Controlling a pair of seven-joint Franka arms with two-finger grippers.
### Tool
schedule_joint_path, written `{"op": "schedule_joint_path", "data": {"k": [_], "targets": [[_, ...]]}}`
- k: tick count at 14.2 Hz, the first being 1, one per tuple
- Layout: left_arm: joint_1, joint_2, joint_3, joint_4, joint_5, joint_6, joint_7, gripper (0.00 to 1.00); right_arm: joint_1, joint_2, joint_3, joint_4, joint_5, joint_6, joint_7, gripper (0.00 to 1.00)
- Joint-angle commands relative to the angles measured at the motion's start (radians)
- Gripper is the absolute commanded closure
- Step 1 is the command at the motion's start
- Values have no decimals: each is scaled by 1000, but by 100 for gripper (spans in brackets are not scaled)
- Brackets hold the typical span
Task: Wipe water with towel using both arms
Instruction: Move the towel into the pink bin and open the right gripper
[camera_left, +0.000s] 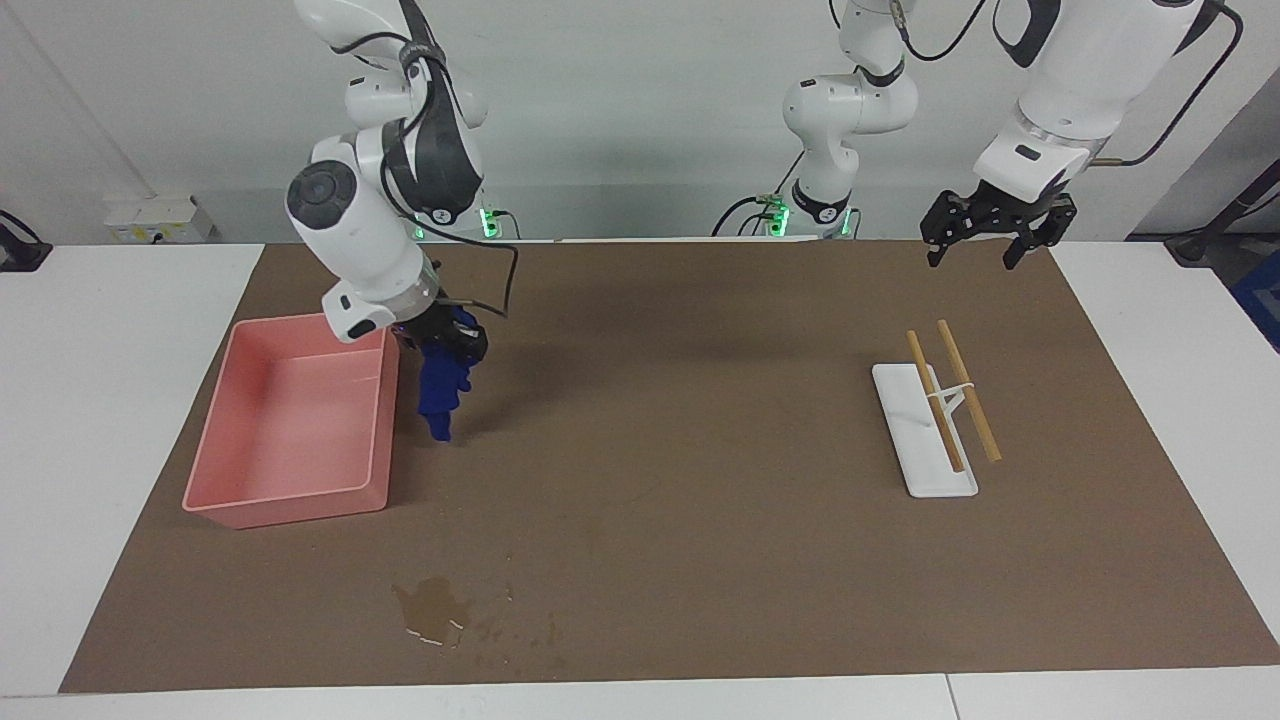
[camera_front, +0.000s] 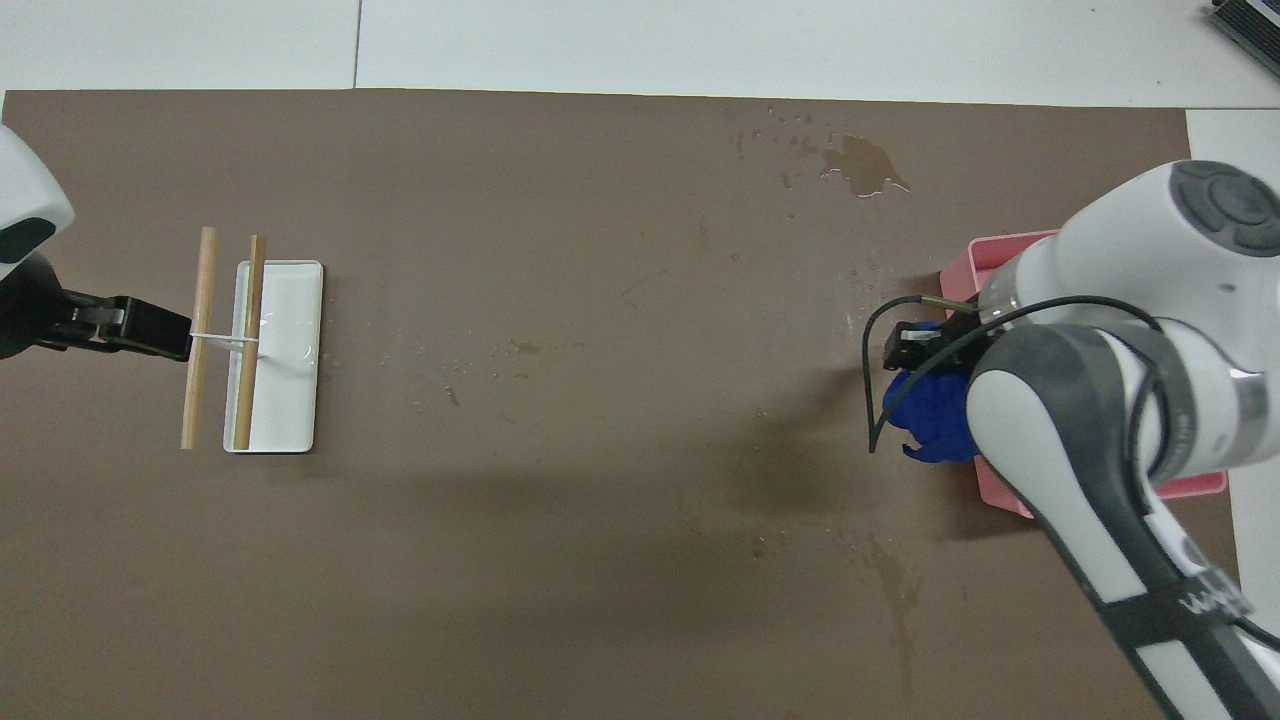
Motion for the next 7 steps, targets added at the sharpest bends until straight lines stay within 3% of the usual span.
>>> {"op": "schedule_joint_path", "data": {"k": [1,3,5,7], "targets": [[1,-25,-1,-23,9,-7,5,0,-105,-33,8,106,-117,-152,-202,100],[1,-23,-1,-23,9,-7,5,0,-189,-35,7,120,-185,-157,-369,100],[1,-23,-1,-23,9,-7,5,0,-285,-52,8,59,-184,-44,-504,100],[1,-25,-1,-23,9,-7,5,0,-288,-78,8,-13,-184,36,-514,100]]}}
